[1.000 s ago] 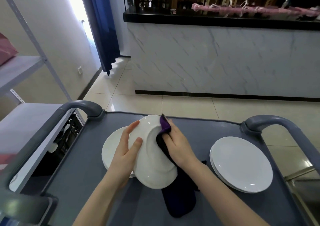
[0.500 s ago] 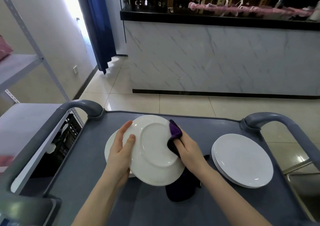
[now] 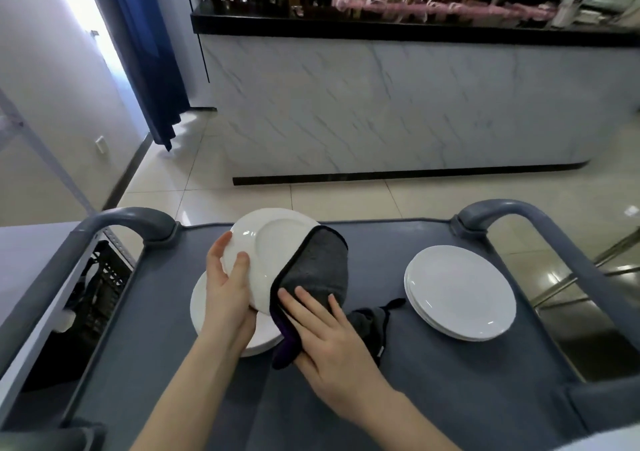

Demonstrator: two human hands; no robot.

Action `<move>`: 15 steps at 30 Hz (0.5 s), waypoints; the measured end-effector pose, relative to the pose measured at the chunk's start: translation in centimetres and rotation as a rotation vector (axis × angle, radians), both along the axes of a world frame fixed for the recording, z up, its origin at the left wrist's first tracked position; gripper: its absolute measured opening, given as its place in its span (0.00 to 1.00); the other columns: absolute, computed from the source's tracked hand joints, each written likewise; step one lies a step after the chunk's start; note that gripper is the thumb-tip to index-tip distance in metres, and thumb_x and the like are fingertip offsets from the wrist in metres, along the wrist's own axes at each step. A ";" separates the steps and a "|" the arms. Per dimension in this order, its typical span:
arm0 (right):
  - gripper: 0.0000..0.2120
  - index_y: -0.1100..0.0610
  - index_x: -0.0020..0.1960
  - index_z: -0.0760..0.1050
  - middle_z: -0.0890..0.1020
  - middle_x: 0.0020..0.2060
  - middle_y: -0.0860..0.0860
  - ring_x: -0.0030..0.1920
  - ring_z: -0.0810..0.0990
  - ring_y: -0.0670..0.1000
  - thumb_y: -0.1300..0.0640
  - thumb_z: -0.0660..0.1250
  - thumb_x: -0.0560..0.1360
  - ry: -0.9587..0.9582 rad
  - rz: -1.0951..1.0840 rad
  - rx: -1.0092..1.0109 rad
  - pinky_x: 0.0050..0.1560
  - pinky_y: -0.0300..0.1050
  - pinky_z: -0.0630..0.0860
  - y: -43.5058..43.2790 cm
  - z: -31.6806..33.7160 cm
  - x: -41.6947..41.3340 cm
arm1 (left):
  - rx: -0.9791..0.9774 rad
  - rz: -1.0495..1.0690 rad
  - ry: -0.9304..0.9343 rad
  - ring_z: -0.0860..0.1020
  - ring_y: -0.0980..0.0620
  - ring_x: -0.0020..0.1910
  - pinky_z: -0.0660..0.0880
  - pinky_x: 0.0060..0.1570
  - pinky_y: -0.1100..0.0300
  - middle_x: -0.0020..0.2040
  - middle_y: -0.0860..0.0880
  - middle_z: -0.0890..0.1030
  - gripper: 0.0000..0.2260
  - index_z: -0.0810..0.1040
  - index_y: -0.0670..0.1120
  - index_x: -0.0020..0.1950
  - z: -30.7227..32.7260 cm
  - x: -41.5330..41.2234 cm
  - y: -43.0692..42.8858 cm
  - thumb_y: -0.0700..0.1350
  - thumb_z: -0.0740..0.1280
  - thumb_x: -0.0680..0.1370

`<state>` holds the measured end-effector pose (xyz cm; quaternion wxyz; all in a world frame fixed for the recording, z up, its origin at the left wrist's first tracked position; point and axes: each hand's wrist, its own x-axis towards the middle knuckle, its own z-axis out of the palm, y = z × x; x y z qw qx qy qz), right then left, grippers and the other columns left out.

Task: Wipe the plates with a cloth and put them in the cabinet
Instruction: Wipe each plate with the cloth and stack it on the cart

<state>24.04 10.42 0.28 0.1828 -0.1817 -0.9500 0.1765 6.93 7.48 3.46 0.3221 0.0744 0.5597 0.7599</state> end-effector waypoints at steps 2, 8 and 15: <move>0.29 0.51 0.78 0.58 0.57 0.78 0.42 0.79 0.53 0.45 0.54 0.60 0.79 0.005 -0.003 0.045 0.75 0.58 0.57 0.8 -0.9 1.2 | 0.002 0.007 -0.013 0.80 0.50 0.54 0.80 0.48 0.52 0.66 0.48 0.77 0.15 0.69 0.58 0.71 0.0 -0.7 -0.1 0.44 0.60 0.85; 0.32 0.51 0.79 0.52 0.55 0.77 0.40 0.77 0.57 0.45 0.55 0.60 0.79 -0.112 -0.241 -0.142 0.77 0.48 0.53 3.9 -1.9 3.8 | 0.005 -0.019 -0.016 0.80 0.50 0.54 0.79 0.46 0.53 0.68 0.49 0.76 0.15 0.72 0.63 0.65 0.1 -1.6 -1.0 0.44 0.61 0.84; 0.36 0.52 0.78 0.59 0.59 0.78 0.49 0.78 0.58 0.52 0.44 0.67 0.75 -0.231 -0.438 0.063 0.78 0.53 0.53 7.0 2.0 2.6 | -0.044 -0.068 -0.118 0.80 0.51 0.50 0.80 0.34 0.59 0.62 0.49 0.78 0.11 0.73 0.60 0.63 -0.4 -2.1 -1.9 0.45 0.62 0.84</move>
